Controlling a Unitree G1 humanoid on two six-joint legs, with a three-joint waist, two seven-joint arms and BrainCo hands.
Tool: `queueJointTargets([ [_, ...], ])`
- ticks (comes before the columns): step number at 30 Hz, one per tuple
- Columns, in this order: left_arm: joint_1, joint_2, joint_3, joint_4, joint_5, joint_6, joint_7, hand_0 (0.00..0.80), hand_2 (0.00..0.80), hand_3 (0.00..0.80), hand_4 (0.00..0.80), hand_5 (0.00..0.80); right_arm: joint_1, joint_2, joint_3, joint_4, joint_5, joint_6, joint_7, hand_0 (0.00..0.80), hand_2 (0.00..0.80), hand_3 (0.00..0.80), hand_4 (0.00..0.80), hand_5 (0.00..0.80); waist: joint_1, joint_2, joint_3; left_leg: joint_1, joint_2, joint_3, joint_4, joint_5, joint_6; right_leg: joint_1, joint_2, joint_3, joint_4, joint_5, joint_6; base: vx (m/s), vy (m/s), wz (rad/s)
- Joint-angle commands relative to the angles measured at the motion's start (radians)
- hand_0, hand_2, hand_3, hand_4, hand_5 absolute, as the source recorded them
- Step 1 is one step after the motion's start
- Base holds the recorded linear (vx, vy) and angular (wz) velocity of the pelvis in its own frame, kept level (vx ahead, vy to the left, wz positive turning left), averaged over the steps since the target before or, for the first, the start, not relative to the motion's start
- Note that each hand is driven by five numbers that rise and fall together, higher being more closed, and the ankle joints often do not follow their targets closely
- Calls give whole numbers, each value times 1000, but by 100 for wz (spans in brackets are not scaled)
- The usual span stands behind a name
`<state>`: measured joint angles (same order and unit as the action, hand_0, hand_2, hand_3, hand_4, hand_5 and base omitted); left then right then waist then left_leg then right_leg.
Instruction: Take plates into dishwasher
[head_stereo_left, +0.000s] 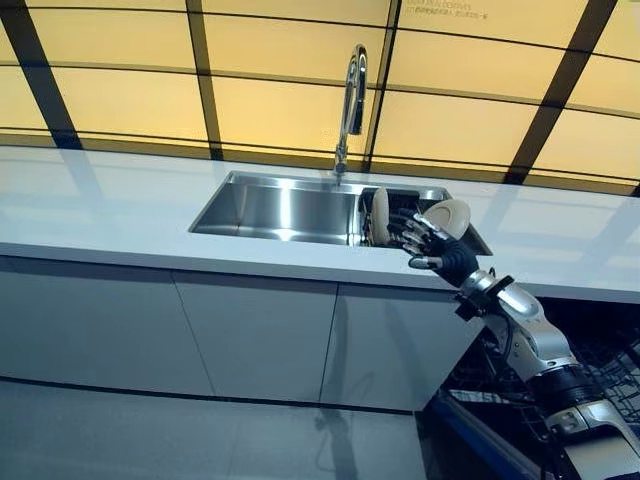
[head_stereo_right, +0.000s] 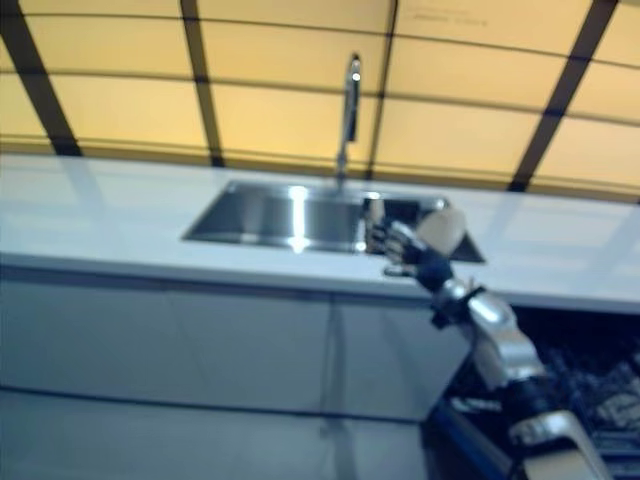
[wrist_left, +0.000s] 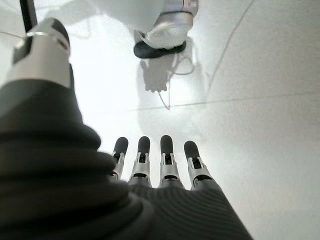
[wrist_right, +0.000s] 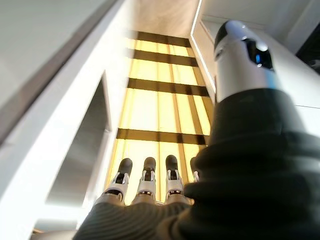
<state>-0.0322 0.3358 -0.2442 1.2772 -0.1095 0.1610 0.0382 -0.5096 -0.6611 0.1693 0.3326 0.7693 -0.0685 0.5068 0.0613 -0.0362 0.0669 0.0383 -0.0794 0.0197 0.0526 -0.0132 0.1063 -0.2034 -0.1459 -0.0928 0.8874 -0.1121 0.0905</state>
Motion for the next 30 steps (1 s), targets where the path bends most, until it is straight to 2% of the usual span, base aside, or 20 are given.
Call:
queueJointTargets([
  [1, 2, 29, -15, 24, 38, -8, -6, 0, 0, 0, 0, 0, -101, -82, -103, 43, 122, -63, -45, 0, 0, 0, 0, 0, -28, -22, -1, 13, -11, -42, 35, -31, -32, 1, -4, -18, -419, 277, 16, 399, -245, 28],
  [2, -3, 29, -12, 27, 39, -6, -4, 0, 0, 0, 0, 0, -103, -96, -121, 49, 133, -63, -63, 0, 0, 0, 0, 0, -51, -46, 3, 56, -30, -64, 25, -65, -41, -38, -35, -25, -578, 340, 34, 476, -302, 62],
  [3, -14, 29, -12, 31, 32, 1, -1, 0, 0, 0, 0, 0, -108, -108, -132, 56, 143, -65, -80, 0, 0, 0, 0, 0, -78, -46, 10, 109, -25, -104, 12, -102, -49, -46, -38, -28, -723, 365, 48, 593, -361, 74],
  [4, -23, 28, -13, 36, 30, 6, 1, 0, 0, 0, 0, 0, -115, -119, -139, 69, 142, -65, -93, 0, 0, 0, 0, 0, -94, -44, 11, 137, -18, -130, 4, -120, -53, -54, -34, -15, -816, 376, 56, 428, -236, 62],
  [6, -33, 23, -14, 44, 24, 14, 2, 0, 0, 0, 0, 0, -129, -135, -145, 88, 141, -62, -109, 0, 0, 0, 0, 0, -106, -31, 10, 170, 1, -159, 2, -145, -58, -52, -25, -3, -901, 389, 61, 295, -174, 48],
  [8, -28, 21, -9, 53, 12, 11, 7, 0, 0, 0, 0, 0, -146, -150, -143, 101, 134, -54, -137, 0, 0, 0, 0, 0, -101, -35, 8, 196, 20, -152, 12, -180, -68, -36, -39, -15, -872, 383, 58, 246, -191, 31],
  [10, -22, 21, 10, 65, 4, 7, 10, 0, 0, 0, 0, 0, -153, -150, -139, 113, 118, -52, -162, 0, 0, 0, 0, 0, -94, -46, 1, 191, 25, -138, 36, -197, -73, 10, -34, -21, -880, 356, 55, 241, -172, 20],
  [11, -17, 20, 30, 66, -28, 13, 17, 0, 0, 0, 0, 0, -148, -151, -135, 113, 111, -34, -206, 0, 0, 0, 0, 0, -101, -50, -8, 199, 34, -121, 41, -196, -89, 22, -26, -7, -845, 353, 56, 281, -142, 10],
  [12, -15, 21, 40, 66, -31, 13, 9, 0, 0, 0, 0, 0, -143, -155, -141, 128, 82, -26, -245, 0, 0, 0, 0, 0, -103, -51, -11, 209, 43, -105, 38, -195, -97, 24, -31, -13, -827, 349, 59, 291, -132, 0],
  [16, -12, 18, 42, 72, 1, 4, 4, 0, 0, 0, 0, 0, -116, -181, -160, 165, 31, 2, -341, 0, 0, 0, 0, 0, -117, -53, -22, 237, 72, -75, 0, -182, -111, 44, -25, -23, -814, 319, 53, 206, -84, 17],
  [25, -24, 20, 25, 78, -10, -11, -3, 0, 0, 0, 0, 0, -132, -214, -161, 216, -6, 24, -459, 0, 0, 0, 0, 0, -136, -40, -27, 257, 103, -59, -38, -164, -139, 35, -33, -33, -774, 287, 51, 170, -61, 0],
  [29, -16, 20, 30, 85, -27, -14, 0, 0, 0, 0, 0, 0, -154, -235, -151, 246, -41, 40, -527, 0, 0, 0, 0, 0, -138, -37, -35, 269, 128, -61, -14, -169, -156, 23, -23, -37, -743, 262, 31, 122, -82, 0],
  [30, -16, 19, 32, 88, -32, -12, 2, 0, 0, 0, 0, 0, -166, -241, -145, 256, -47, 39, -541, 0, 0, 0, 0, 0, -137, -35, -38, 267, 139, -63, 6, -152, -164, 23, -13, -40, -737, 251, 21, 100, -116, -8],
])
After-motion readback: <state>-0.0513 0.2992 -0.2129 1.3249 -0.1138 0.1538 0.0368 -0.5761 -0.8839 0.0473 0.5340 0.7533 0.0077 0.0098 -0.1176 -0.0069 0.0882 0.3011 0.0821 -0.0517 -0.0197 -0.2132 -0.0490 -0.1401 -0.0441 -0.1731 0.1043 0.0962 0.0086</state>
